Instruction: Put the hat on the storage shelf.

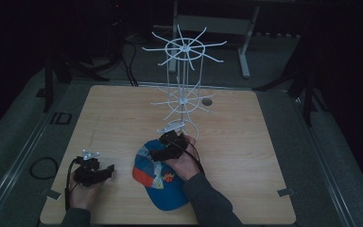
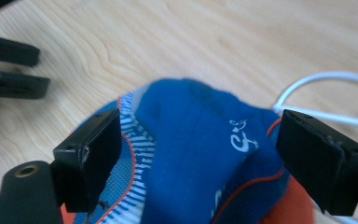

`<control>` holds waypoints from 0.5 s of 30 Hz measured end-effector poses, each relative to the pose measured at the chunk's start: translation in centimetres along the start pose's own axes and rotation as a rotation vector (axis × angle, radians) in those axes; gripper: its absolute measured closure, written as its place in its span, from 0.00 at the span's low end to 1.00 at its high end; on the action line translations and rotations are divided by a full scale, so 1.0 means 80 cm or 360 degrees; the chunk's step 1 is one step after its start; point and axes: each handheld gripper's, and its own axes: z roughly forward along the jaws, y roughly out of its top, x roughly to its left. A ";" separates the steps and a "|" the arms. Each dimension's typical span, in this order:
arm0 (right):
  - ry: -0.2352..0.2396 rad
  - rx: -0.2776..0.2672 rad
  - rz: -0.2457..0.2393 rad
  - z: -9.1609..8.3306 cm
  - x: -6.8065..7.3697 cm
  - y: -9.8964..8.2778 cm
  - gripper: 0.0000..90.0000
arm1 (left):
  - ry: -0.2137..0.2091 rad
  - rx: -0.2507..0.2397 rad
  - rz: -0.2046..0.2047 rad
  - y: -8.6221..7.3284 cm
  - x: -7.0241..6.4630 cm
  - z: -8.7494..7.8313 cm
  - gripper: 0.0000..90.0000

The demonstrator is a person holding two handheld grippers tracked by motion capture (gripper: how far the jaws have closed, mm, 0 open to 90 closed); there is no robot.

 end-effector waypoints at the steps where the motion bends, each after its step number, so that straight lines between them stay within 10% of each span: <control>1: 0.0000 0.0000 0.0000 0.000 0.000 0.000 0.16 | -0.0001 -0.0003 -0.0003 0.000 0.000 0.000 0.43; 9: 0.0140 0.0235 0.0025 0.026 -0.004 -0.003 0.66 | -0.0001 0.0000 0.0005 0.000 -0.001 0.000 0.42; 15: 0.0223 0.0254 0.0000 0.007 -0.010 -0.013 0.93 | 0.0002 -0.0001 0.0010 0.000 -0.001 0.000 0.42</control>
